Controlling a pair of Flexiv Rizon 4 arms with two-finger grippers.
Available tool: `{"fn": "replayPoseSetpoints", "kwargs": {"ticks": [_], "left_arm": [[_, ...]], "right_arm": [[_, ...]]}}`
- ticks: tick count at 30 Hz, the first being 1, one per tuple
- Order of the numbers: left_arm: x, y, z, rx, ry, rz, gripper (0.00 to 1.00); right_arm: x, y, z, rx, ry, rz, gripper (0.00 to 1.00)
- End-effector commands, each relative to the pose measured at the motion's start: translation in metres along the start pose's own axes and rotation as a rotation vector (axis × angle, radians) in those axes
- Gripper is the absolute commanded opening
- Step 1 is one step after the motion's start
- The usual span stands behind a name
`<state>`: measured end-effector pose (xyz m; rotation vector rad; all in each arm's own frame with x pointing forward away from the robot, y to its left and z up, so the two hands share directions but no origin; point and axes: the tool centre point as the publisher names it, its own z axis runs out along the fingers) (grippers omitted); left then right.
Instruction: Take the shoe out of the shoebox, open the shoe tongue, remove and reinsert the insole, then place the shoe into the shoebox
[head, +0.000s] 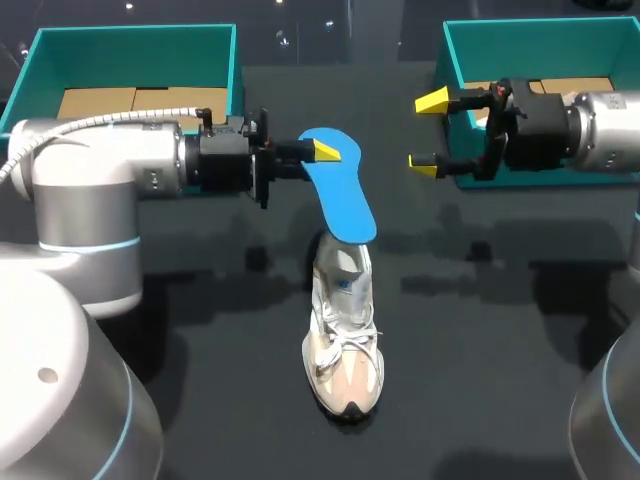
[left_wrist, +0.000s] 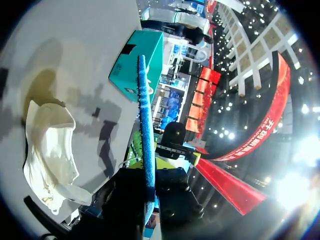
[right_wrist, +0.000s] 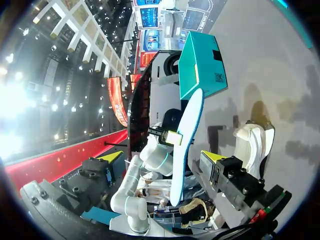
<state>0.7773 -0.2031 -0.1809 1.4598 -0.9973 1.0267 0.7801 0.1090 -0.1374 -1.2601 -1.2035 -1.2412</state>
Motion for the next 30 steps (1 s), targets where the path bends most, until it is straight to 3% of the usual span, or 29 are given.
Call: {"fn": "replayPoseSetpoints", "kwargs": {"ticks": [1, 21, 30], "left_arm": [[-0.005, -0.001, 0.004, 0.004, 0.014, 0.014, 0.0], [-0.005, -0.006, 0.006, -0.022, 0.014, 0.049, 0.0], [-0.005, -0.006, 0.006, -0.022, 0.014, 0.049, 0.0]], "right_arm": [[0.0, 0.0, 0.0, -0.001, -0.001, 0.0, 1.0], [0.0, 0.0, 0.0, -0.001, -0.001, 0.0, 1.0], [0.011, -0.001, 0.002, 0.039, -0.195, -0.031, 1.0]]}}
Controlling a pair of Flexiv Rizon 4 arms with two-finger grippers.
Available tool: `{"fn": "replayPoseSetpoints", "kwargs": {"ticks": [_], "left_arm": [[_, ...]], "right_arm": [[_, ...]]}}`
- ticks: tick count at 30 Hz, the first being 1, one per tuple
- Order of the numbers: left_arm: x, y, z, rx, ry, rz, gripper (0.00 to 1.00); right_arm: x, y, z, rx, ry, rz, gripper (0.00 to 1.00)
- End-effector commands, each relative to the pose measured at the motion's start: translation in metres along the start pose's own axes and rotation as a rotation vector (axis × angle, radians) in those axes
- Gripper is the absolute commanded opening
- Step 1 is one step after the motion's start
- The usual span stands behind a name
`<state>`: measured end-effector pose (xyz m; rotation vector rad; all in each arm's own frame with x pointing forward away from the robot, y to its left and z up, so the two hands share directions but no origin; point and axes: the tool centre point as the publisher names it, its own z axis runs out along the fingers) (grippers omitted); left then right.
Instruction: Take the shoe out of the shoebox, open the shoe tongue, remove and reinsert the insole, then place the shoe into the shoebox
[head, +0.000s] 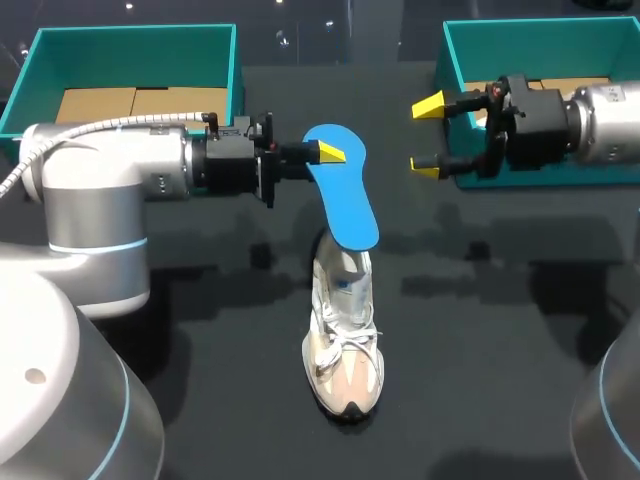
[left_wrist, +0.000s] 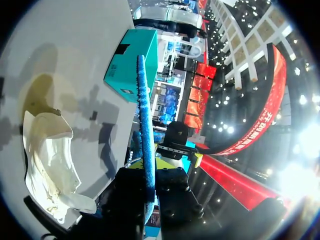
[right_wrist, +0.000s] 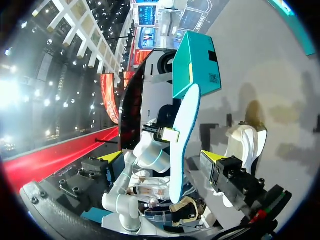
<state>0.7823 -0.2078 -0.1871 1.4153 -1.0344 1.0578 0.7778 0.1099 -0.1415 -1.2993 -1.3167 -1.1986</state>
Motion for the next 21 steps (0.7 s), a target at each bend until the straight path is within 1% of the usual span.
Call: {"fn": "replayPoseSetpoints", "kwargs": {"ticks": [1, 12, 21], "left_arm": [[-0.001, 0.0, 0.0, -0.001, -0.001, 0.0, 0.0], [-0.001, 0.0, 0.0, -0.001, -0.001, 0.0, 0.0], [-0.001, 0.0, 0.0, -0.001, -0.001, 0.0, 0.0]], "right_arm": [[0.018, 0.003, 0.0, 0.021, -0.123, 0.004, 1.0], [0.049, 0.009, 0.013, 0.073, -0.456, 0.0, 1.0], [0.071, 0.008, 0.03, 0.095, -0.669, -0.006, 1.0]]}}
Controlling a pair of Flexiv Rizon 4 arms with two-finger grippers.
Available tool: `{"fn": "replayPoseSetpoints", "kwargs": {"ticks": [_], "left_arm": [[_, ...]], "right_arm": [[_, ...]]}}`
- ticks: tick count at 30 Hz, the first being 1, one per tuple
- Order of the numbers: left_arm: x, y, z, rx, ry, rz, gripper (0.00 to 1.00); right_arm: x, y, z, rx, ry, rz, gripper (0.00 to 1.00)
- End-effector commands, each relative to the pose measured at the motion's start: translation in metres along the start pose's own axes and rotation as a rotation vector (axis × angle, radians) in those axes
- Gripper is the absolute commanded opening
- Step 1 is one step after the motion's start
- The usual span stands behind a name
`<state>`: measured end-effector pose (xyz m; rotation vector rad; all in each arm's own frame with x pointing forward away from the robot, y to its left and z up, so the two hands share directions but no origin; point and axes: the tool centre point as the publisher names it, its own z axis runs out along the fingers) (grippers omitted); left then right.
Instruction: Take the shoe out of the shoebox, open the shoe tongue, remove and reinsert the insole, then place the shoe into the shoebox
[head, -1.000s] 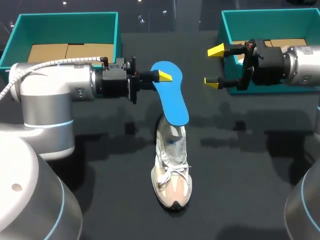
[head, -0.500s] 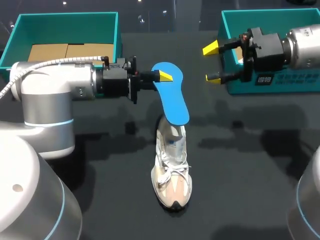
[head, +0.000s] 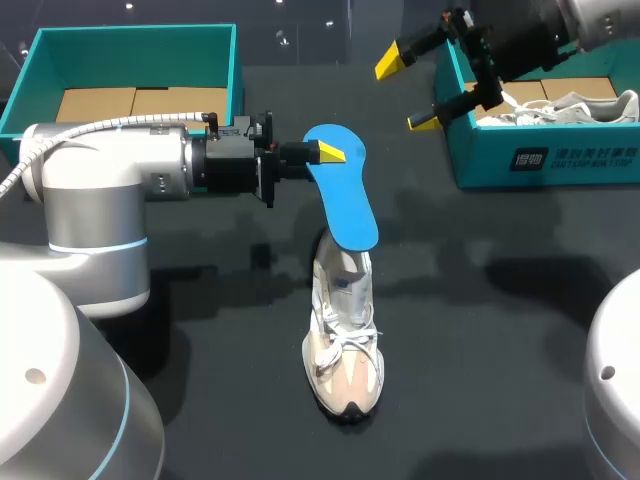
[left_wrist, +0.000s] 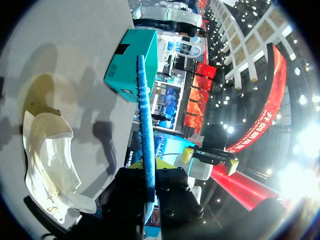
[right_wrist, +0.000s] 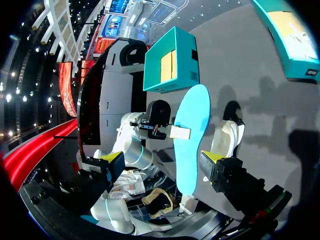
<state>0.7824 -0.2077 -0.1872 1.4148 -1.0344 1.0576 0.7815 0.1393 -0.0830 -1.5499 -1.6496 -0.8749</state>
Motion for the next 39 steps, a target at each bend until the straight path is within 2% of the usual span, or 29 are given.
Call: {"fn": "replayPoseSetpoints", "kwargs": {"ticks": [1, 12, 21, 27, 39], "left_arm": [[0.0, 0.0, 0.0, -0.001, -0.001, 0.0, 0.0], [0.0, 0.0, 0.0, -0.001, -0.001, 0.0, 0.0], [0.0, 0.0, 0.0, -0.001, -0.001, 0.0, 0.0], [0.0, 0.0, 0.0, -0.001, -0.001, 0.0, 0.0], [0.0, 0.0, 0.0, -0.001, -0.001, 0.0, 0.0]], "right_arm": [[0.015, 0.003, 0.004, 0.008, -0.259, -0.001, 1.0], [0.046, 0.0, 0.021, 0.007, -0.484, 0.036, 1.0], [0.061, -0.005, 0.035, -0.013, -0.609, 0.03, 1.0], [0.07, -0.009, 0.044, 0.006, -0.709, 0.06, 1.0], [0.082, -0.012, 0.061, 0.032, -0.815, 0.057, 1.0]]}}
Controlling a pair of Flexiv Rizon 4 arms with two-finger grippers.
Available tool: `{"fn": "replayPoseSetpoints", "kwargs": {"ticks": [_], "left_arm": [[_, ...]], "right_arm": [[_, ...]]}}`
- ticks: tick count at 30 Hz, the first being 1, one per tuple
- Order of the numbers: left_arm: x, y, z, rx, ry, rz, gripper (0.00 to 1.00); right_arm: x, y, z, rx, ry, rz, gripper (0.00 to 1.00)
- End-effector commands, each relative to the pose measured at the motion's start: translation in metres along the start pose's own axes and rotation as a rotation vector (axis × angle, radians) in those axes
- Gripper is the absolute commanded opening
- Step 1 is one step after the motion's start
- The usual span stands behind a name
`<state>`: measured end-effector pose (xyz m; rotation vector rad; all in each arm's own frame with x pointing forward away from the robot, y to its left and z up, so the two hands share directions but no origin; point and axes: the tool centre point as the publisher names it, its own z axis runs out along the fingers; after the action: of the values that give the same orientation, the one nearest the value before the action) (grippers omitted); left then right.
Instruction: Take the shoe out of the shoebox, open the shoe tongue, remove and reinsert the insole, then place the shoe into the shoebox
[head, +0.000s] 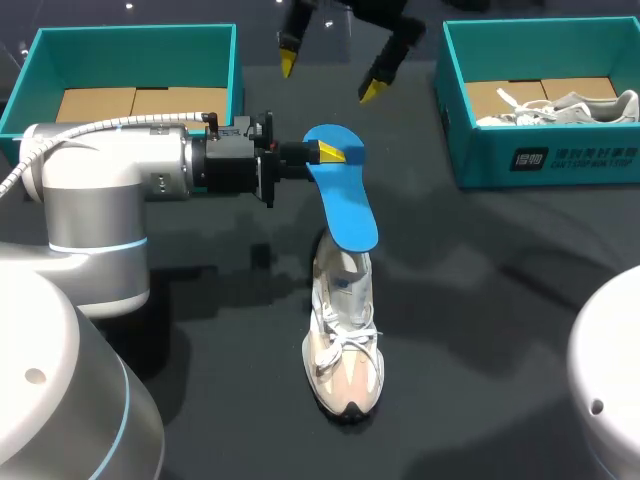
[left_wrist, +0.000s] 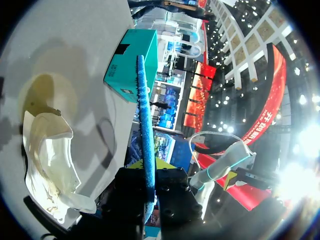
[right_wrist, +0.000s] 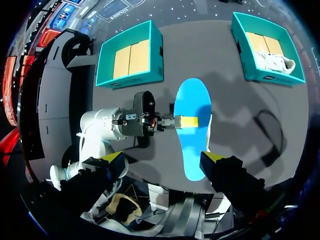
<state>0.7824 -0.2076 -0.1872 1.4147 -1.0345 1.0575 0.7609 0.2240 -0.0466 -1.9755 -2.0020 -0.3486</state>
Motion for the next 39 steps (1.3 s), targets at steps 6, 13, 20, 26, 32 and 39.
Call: {"fn": "replayPoseSetpoints", "kwargs": {"ticks": [6, 13, 20, 26, 32, 39], "left_arm": [[0.0, 0.0, 0.0, -0.001, -0.001, 0.0, 0.0], [0.0, 0.0, 0.0, -0.001, -0.001, 0.0, 0.0], [0.0, 0.0, 0.0, -0.001, -0.001, 0.0, 0.0], [0.0, 0.0, 0.0, -0.001, -0.001, 0.0, 0.0], [0.0, 0.0, 0.0, -0.001, -0.001, 0.0, 0.0], [0.0, 0.0, 0.0, -0.001, -0.001, 0.0, 0.0]], "right_arm": [[0.018, 0.003, 0.005, 0.027, -0.268, 0.002, 1.0], [0.02, 0.001, 0.011, 0.037, -0.318, 0.032, 1.0], [0.021, 0.0, 0.011, 0.033, -0.343, 0.044, 1.0], [0.021, -0.003, 0.009, 0.032, -0.335, 0.054, 1.0], [0.018, -0.003, 0.004, 0.031, -0.264, 0.054, 1.0], [0.008, 0.001, -0.001, 0.032, -0.146, 0.036, 1.0]]}}
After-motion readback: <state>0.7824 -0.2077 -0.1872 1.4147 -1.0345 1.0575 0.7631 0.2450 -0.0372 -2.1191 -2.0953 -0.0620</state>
